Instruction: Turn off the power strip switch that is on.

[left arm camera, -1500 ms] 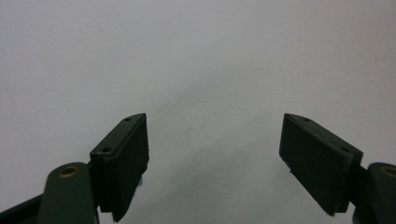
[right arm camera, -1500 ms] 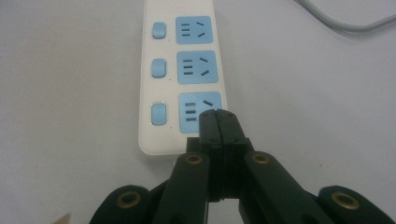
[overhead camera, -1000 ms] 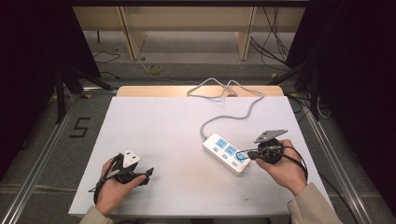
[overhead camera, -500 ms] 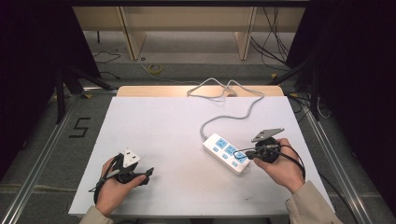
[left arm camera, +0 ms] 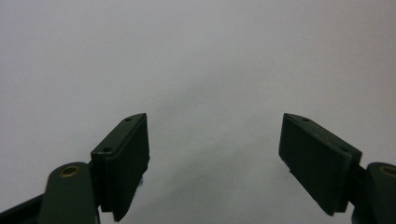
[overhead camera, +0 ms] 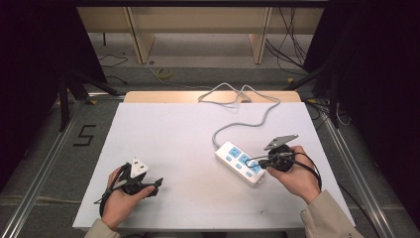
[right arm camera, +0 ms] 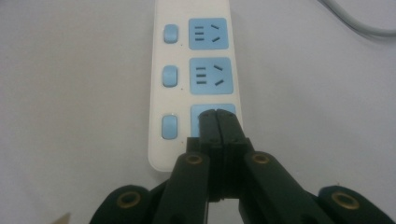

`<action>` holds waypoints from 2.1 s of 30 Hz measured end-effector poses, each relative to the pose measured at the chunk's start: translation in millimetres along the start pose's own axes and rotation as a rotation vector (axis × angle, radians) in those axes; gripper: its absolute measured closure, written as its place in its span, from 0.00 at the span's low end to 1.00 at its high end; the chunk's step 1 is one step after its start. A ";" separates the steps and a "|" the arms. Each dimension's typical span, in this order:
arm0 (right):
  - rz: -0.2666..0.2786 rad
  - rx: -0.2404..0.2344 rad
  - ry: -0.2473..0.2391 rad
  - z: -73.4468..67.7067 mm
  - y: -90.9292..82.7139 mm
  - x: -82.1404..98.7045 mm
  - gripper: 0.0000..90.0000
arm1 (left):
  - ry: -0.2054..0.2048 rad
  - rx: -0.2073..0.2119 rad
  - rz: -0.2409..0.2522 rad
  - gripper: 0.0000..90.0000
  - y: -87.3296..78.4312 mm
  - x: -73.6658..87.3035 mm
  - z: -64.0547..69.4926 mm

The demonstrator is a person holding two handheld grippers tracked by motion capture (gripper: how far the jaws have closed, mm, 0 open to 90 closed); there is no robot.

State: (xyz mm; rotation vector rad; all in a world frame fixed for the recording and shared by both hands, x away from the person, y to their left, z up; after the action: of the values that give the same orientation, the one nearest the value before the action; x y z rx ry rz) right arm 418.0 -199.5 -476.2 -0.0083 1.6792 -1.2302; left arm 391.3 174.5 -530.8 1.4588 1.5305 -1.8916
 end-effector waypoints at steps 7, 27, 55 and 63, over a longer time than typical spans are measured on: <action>-0.010 -0.007 -0.003 -1.0 2.5 -1.6 1.00 | 0.001 -0.001 0.000 0.27 0.0 0.0 0.0; -0.028 -0.027 -0.011 -6.2 7.9 -6.5 1.00 | 0.002 0.000 0.001 0.27 0.1 -0.2 0.1; -0.060 -0.054 -0.016 -14.2 15.7 -11.8 1.00 | 0.002 0.000 0.001 0.27 0.0 -0.4 -0.1; -0.072 -0.060 -0.016 -15.8 17.6 -12.9 1.00 | 0.002 0.001 0.002 0.27 0.1 -0.5 0.1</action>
State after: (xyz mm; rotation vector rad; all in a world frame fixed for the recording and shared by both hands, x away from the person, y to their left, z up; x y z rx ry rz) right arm 422.1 -173.2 -480.2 -0.1153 1.7138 -1.2295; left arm 391.6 174.2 -530.5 1.4619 1.5289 -1.8904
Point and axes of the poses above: each handheld gripper's, and its own axes: y roughly forward along the jaws, x roughly out of its underside, z roughly to its right, the point moved 8 cm from there along y, roughly forward along the jaws, and after that the axes turned 9 degrees about z, right-handed, at the moved point
